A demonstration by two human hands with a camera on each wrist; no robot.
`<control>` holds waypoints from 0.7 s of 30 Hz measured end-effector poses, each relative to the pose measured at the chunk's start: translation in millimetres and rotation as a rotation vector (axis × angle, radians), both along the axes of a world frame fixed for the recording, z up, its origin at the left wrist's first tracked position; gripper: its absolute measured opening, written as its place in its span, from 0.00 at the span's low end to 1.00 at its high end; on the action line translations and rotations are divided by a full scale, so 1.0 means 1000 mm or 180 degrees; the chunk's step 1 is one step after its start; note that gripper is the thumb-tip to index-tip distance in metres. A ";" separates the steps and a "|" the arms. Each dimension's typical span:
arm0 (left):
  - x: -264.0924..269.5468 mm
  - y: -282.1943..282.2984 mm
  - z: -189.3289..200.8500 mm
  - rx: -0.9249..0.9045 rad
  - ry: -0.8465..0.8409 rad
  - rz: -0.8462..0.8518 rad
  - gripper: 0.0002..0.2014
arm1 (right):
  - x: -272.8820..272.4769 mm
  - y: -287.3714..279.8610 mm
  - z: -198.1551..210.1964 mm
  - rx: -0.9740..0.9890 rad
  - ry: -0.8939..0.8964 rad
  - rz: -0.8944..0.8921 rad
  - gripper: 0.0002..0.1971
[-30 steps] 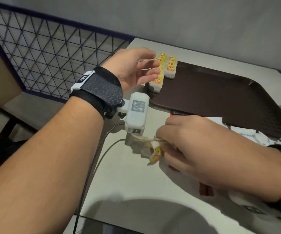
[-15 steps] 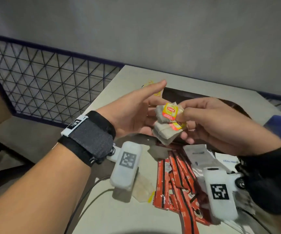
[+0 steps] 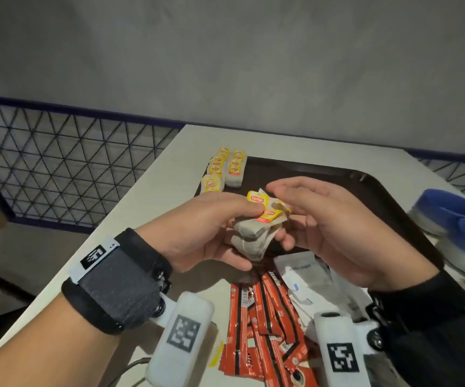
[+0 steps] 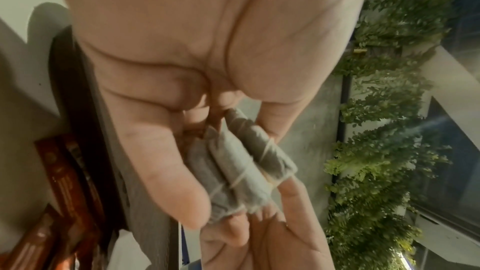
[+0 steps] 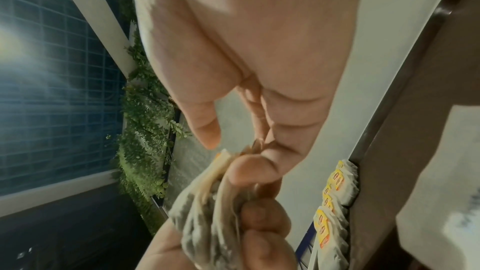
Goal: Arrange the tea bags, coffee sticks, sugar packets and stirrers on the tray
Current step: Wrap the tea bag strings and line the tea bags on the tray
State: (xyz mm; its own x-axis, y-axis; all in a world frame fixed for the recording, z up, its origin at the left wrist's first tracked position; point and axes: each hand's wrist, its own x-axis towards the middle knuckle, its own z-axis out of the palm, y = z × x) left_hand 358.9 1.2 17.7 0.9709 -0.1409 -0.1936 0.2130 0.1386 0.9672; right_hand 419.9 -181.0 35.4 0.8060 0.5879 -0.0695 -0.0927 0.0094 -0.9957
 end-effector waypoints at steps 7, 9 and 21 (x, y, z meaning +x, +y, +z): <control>-0.001 -0.005 0.001 -0.0054 -0.0033 0.0085 0.20 | -0.001 -0.015 -0.003 0.0241 -0.0128 -0.0370 0.18; -0.002 -0.007 0.001 -0.0130 -0.0041 0.0075 0.16 | -0.001 -0.016 -0.002 0.0275 -0.0237 -0.0288 0.18; 0.002 -0.014 -0.005 -0.0287 -0.0160 0.0577 0.15 | -0.010 -0.009 -0.006 -0.0210 -0.0944 -0.0466 0.18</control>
